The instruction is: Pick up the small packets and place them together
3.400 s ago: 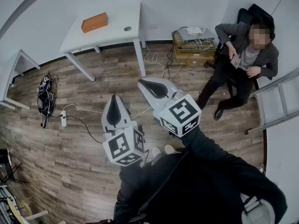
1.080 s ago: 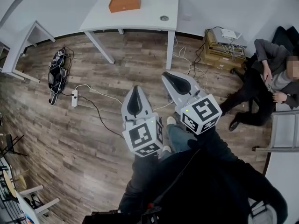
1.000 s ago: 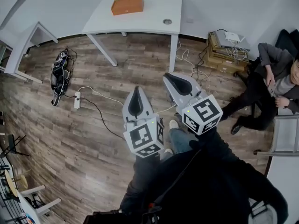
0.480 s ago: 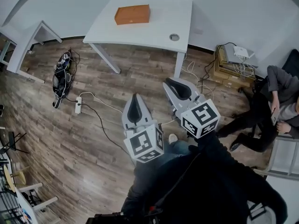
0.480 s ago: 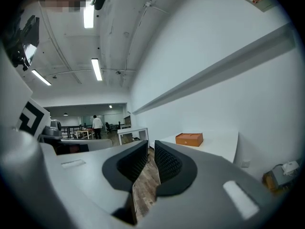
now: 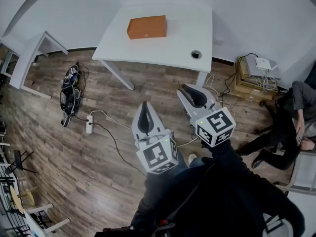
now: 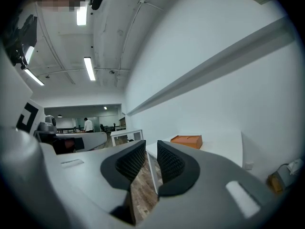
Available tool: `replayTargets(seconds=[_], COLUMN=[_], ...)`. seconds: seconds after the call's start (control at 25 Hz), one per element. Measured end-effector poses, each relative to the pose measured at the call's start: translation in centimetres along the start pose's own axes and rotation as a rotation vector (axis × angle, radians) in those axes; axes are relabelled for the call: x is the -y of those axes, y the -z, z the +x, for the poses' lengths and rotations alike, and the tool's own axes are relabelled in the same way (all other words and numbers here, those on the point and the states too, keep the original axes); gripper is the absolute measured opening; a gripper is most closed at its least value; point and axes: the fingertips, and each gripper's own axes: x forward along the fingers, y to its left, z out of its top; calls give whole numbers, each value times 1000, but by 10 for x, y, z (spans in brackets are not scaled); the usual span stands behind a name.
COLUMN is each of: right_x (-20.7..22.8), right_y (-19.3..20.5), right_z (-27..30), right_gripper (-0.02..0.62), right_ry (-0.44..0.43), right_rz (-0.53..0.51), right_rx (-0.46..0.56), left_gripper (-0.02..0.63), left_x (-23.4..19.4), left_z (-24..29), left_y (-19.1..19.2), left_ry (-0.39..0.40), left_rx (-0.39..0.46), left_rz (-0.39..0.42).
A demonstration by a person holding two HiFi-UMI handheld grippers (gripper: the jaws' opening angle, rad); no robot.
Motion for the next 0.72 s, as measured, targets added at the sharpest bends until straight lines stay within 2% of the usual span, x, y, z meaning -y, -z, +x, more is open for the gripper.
replayTargets(seconds=[0.12, 0.24, 0.4, 0.48, 0.64, 0.72], right_x=[7, 14, 21, 31, 60, 74], right_y=[1, 0, 2, 2, 11, 22], right_z=[57, 122, 195, 220, 256, 268], right_gripper=[61, 64, 85, 95, 95, 95], right_ry=[9, 29, 67, 105, 194, 232], right_rz=[8, 17, 7, 8, 13, 13], right_rx=[-11, -16, -51, -68, -117, -155], left_gripper=[-2, -2, -2, -2, -2, -2], left_x=[-33, -73, -133, -155, -171, -171], left_z=[48, 96, 142, 166, 215, 233], left_y=[12, 13, -12, -23, -5, 12], left_ry=[25, 36, 3, 13, 98, 136], left_rx=[-82, -111, -49, -22, -85, -136], left_rz=[-22, -25, 58, 71, -59, -85])
